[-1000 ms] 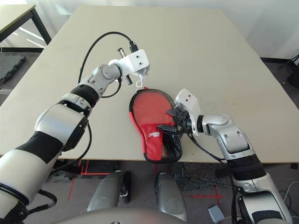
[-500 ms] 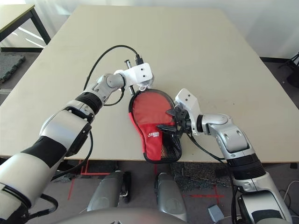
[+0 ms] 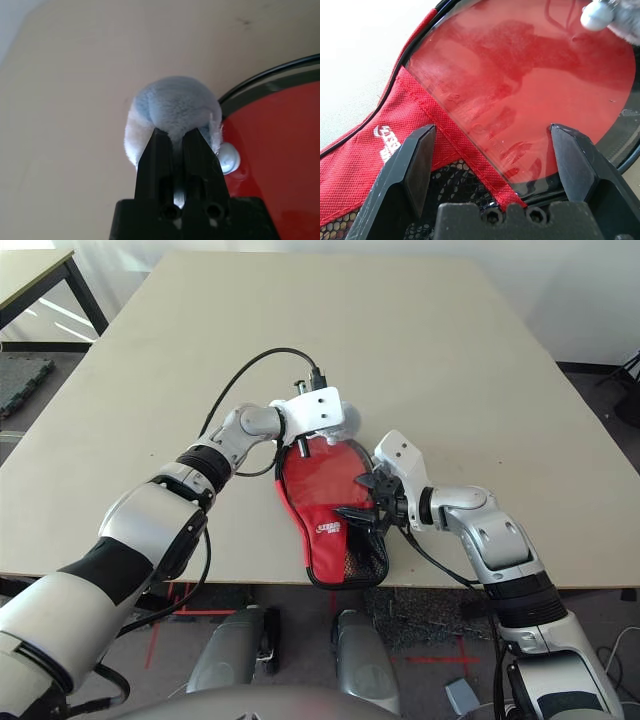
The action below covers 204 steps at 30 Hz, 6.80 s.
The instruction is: Store the ping-pong paddle in its case and zip it.
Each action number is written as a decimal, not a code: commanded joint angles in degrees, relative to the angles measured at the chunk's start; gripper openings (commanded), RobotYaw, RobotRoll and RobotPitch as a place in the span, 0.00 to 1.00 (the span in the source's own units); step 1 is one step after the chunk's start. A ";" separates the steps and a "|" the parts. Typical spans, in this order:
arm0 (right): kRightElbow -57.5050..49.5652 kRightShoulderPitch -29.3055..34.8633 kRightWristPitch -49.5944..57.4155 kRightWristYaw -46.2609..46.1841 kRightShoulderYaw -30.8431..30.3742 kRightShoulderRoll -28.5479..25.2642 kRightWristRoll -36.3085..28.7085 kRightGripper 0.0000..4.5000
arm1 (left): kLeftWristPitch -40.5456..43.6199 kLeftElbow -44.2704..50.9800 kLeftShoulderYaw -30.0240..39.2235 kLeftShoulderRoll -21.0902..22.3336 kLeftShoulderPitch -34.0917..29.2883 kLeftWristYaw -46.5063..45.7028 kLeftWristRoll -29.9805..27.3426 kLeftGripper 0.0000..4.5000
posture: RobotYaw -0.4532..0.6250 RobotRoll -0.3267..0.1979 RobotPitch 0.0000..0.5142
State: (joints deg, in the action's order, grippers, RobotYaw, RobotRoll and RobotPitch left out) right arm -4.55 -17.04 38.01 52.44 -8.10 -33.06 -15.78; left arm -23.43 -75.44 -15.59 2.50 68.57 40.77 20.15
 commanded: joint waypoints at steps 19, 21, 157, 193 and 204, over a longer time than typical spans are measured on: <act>7.37 -0.98 1.11 1.15 -4.51 0.88 1.60 1.00 | 13.69 12.49 10.68 12.47 -2.65 23.10 -15.25 0.99 | 0.48 0.62 0.20; 7.68 -1.16 0.88 1.23 -4.64 0.90 1.63 1.00 | 15.58 14.68 10.20 14.44 -4.27 25.05 -15.50 0.99 | 0.48 0.62 0.20; 28.54 -6.70 -7.40 21.27 7.84 -15.64 2.80 0.08 | 28.18 25.39 -4.58 6.08 -19.06 28.46 -16.00 1.00 | 0.41 0.62 0.21; 2.96 12.77 0.22 33.81 -2.89 -29.99 -4.61 0.08 | 24.84 17.81 -2.44 4.44 -14.62 25.48 -16.11 1.00 | 0.40 0.62 0.19; 10.35 9.10 0.00 31.37 5.98 -30.08 -9.08 0.55 | 26.02 21.41 -0.24 7.35 -15.15 25.93 -17.44 1.00 | 0.41 0.62 0.18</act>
State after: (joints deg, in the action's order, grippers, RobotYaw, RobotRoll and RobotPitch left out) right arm 4.18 -7.87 36.50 83.44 -3.29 -62.36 -24.07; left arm 1.61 -55.07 -16.40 9.24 53.62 66.73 2.59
